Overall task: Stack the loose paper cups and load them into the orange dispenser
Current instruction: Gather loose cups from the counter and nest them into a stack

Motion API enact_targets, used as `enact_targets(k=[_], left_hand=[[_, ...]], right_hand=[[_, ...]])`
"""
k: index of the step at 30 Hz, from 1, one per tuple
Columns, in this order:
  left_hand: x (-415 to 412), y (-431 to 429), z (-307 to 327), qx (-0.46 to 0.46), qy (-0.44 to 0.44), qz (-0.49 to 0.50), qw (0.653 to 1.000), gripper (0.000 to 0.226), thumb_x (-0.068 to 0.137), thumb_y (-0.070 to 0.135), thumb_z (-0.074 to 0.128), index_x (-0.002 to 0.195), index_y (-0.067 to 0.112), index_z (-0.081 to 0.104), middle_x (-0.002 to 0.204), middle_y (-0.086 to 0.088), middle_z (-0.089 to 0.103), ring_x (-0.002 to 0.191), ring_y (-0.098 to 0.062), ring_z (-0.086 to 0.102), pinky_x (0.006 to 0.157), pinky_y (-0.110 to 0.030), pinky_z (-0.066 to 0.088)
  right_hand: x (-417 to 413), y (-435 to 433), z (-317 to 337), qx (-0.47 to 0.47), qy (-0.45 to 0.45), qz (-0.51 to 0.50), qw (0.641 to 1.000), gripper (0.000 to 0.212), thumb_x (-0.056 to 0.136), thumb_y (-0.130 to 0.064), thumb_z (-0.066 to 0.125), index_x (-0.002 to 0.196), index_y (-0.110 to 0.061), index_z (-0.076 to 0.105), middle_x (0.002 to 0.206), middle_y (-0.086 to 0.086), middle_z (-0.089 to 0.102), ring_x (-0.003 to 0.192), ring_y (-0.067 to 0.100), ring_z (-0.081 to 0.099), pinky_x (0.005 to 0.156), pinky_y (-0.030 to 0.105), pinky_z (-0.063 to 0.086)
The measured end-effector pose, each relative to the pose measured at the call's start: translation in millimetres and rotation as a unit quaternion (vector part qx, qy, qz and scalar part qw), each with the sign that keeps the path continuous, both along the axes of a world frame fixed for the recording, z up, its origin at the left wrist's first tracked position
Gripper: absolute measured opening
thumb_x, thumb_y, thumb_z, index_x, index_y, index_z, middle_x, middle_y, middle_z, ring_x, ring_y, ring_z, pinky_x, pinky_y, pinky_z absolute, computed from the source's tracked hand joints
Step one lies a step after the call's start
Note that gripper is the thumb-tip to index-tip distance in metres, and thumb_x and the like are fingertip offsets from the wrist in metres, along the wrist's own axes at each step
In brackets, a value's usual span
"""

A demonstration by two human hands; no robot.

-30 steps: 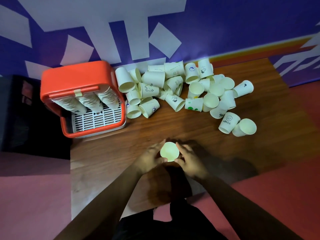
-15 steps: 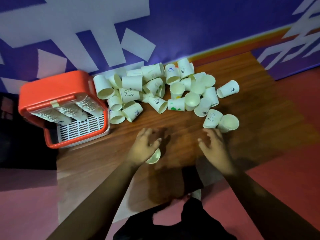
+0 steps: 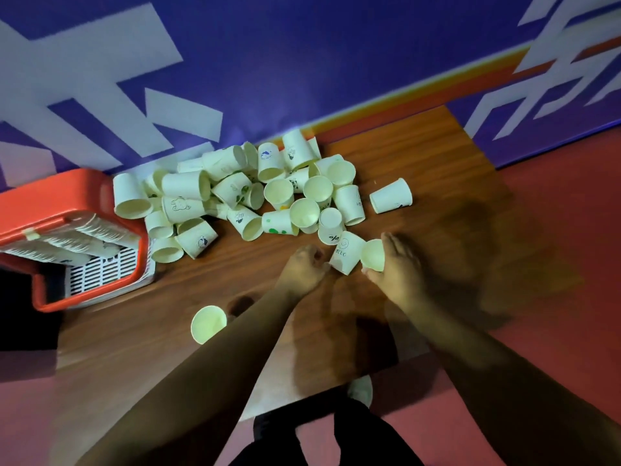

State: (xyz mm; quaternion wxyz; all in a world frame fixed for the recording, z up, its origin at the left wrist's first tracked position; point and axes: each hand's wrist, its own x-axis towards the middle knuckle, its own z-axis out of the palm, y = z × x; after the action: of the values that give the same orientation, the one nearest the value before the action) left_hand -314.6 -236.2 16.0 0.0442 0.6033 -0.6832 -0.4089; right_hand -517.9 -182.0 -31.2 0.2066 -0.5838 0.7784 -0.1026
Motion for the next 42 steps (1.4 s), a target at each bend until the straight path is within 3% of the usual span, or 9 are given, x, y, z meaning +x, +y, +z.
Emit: enact_targets(k=[5, 10, 15, 18, 22, 24, 28, 34, 42], left_hand=[[-36.5, -15.0, -23.5, 0.025, -0.038, 0.006, 0.999, 0.037, 0.09, 0.028, 0.065, 0.116, 0.002, 0.057, 0.115, -0.015, 0.061, 0.107, -0.03, 0.057, 0.078, -0.031, 0.041], [-69.2, -18.2, -52.0, 0.029, -0.057, 0.056, 0.996, 0.071, 0.089, 0.046, 0.068, 0.14, 0.006, 0.039, 0.138, -0.017, 0.05, 0.126, -0.034, 0.051, 0.1, -0.041, 0.044], [-76.2, -14.9, -69.8, 0.017, -0.096, 0.025, 0.995, 0.071, 0.091, 0.037, 0.068, 0.145, 0.007, 0.033, 0.138, -0.02, 0.051, 0.126, -0.037, 0.05, 0.101, -0.044, 0.044], [-65.7, -11.0, -63.9, 0.023, -0.049, 0.038, 0.998, 0.069, 0.086, 0.035, 0.073, 0.141, 0.009, 0.041, 0.136, -0.015, 0.055, 0.124, -0.033, 0.053, 0.1, -0.04, 0.046], [-29.1, 1.8, -27.6, 0.023, 0.068, 0.098, 0.993, 0.059, 0.08, 0.033, 0.081, 0.126, 0.017, 0.047, 0.117, 0.003, 0.059, 0.106, -0.013, 0.058, 0.073, -0.016, 0.045], [-2.6, 12.1, -1.9, 0.022, 0.144, 0.14, 0.979, 0.065, 0.083, 0.029, 0.08, 0.135, 0.019, 0.042, 0.118, 0.009, 0.057, 0.103, -0.005, 0.06, 0.067, -0.01, 0.047], [64.0, 36.2, 34.5, -0.005, 0.287, 0.202, 0.936, 0.073, 0.086, 0.015, 0.078, 0.141, 0.037, 0.037, 0.131, 0.011, 0.059, 0.113, 0.0, 0.061, 0.087, -0.017, 0.053], [167.9, 77.2, 57.9, -0.057, 0.227, 0.31, 0.921, 0.066, 0.081, 0.02, 0.082, 0.132, 0.023, 0.04, 0.118, 0.005, 0.06, 0.108, -0.013, 0.059, 0.077, -0.021, 0.05], [247.3, 115.6, 31.6, -0.055, 0.209, 0.284, 0.934, 0.098, 0.069, 0.035, 0.089, 0.149, 0.027, 0.033, 0.147, 0.005, 0.045, 0.133, -0.016, 0.047, 0.108, -0.039, 0.046]], right_hand=[[-20.1, 2.3, -10.3, -0.062, -0.045, -0.038, 0.996, 0.08, 0.074, -0.041, 0.077, 0.14, -0.011, 0.046, 0.136, 0.012, 0.051, 0.12, 0.032, 0.052, 0.095, 0.041, 0.047], [-49.2, 17.1, -12.6, -0.026, -0.077, -0.096, 0.992, 0.084, 0.076, -0.053, 0.073, 0.145, -0.021, 0.036, 0.147, 0.006, 0.041, 0.129, 0.029, 0.046, 0.1, 0.038, 0.045], [-53.7, 26.3, -11.4, -0.001, -0.108, -0.092, 0.99, 0.086, 0.075, -0.047, 0.076, 0.146, -0.019, 0.035, 0.148, 0.006, 0.039, 0.133, 0.026, 0.041, 0.104, 0.034, 0.04], [-51.5, 28.1, -4.7, -0.006, -0.122, -0.098, 0.988, 0.084, 0.076, -0.048, 0.075, 0.145, -0.019, 0.036, 0.147, 0.005, 0.041, 0.131, 0.026, 0.044, 0.101, 0.036, 0.043], [-38.7, 23.8, 15.1, -0.036, -0.161, -0.085, 0.983, 0.079, 0.076, -0.041, 0.077, 0.142, -0.017, 0.041, 0.142, 0.005, 0.045, 0.129, 0.024, 0.045, 0.101, 0.037, 0.043], [-27.3, 17.8, 26.4, -0.046, -0.165, -0.083, 0.982, 0.078, 0.075, -0.04, 0.078, 0.141, -0.017, 0.043, 0.14, 0.005, 0.048, 0.129, 0.024, 0.046, 0.101, 0.039, 0.045], [13.2, 7.7, 48.0, -0.04, -0.187, -0.059, 0.98, 0.072, 0.075, -0.042, 0.079, 0.134, -0.023, 0.044, 0.131, -0.001, 0.052, 0.122, 0.02, 0.05, 0.094, 0.034, 0.048], [97.9, 2.9, 69.5, -0.043, -0.235, -0.015, 0.971, 0.069, 0.066, -0.04, 0.085, 0.12, -0.015, 0.05, 0.116, 0.003, 0.057, 0.105, 0.023, 0.055, 0.081, 0.032, 0.046], [183.1, 16.2, 78.6, -0.027, -0.228, 0.018, 0.973, 0.063, 0.07, -0.04, 0.082, 0.12, -0.016, 0.051, 0.114, 0.001, 0.055, 0.106, 0.021, 0.054, 0.081, 0.027, 0.041]])
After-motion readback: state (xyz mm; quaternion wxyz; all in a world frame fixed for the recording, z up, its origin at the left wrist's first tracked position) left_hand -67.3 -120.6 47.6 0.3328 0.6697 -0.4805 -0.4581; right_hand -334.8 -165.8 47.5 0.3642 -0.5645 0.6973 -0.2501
